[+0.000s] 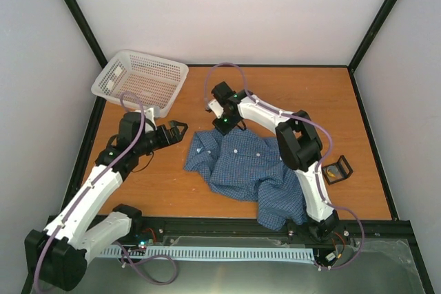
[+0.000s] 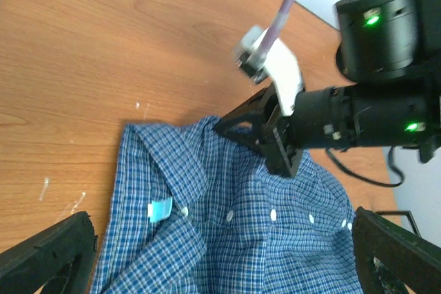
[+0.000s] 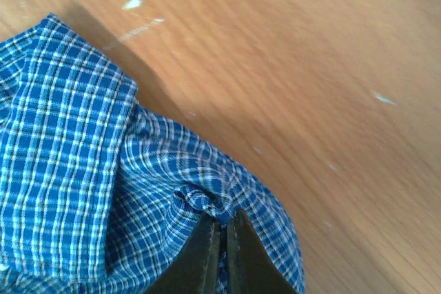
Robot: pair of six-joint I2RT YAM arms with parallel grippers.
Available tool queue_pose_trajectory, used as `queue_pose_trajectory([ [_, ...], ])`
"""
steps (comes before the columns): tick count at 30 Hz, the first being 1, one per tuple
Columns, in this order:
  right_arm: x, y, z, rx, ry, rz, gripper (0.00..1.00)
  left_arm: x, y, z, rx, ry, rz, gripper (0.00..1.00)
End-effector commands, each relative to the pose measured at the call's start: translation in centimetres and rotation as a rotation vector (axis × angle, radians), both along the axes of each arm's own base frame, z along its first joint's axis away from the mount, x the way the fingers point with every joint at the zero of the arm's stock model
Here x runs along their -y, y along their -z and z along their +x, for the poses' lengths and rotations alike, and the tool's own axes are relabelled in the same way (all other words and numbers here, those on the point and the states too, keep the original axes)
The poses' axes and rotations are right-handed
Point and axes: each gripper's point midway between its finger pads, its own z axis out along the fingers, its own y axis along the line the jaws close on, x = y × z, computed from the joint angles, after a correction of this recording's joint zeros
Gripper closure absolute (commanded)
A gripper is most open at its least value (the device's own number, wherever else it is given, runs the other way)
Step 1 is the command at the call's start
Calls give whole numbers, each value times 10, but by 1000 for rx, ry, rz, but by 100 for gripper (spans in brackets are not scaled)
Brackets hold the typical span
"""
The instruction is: Pin the brooch onto the clothing
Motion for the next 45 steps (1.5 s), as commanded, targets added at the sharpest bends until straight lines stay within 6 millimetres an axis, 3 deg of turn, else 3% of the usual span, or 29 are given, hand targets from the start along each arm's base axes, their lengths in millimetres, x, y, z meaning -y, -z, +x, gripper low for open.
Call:
queue_pose_trajectory([
  [1,32,-64,40,132,233,123,98,21,5,4,-10,138,-13,0],
  [3,49,-84,47,134,315,210,97,36,16,5,-47,236,-22,1],
  [5,65,-106,49,139,382,326,97,53,28,5,-101,329,-56,8],
  [7,76,-121,44,107,418,469,97,74,37,7,-129,414,-91,15],
  [9,87,-141,42,102,437,592,97,93,44,12,-134,455,-98,16],
  [18,97,-202,20,184,397,718,97,146,67,71,-165,531,-276,19],
  [22,97,-234,11,215,366,768,97,164,72,74,-166,630,-402,25],
  [26,97,-279,1,275,329,841,97,163,35,42,24,776,-517,12],
  [30,88,-345,-26,324,186,986,97,151,-6,10,241,840,-499,8],
  [34,79,-420,-89,393,-128,1178,97,136,-47,-8,437,800,-439,5],
  [37,84,-461,-137,484,-291,1242,97,120,-74,-15,583,709,-372,0],
  [40,94,-475,-161,570,-339,1238,97,111,-85,-15,644,649,-307,0],
  [45,100,-477,-171,610,-328,1257,97,126,-78,-11,617,757,-328,0],
])
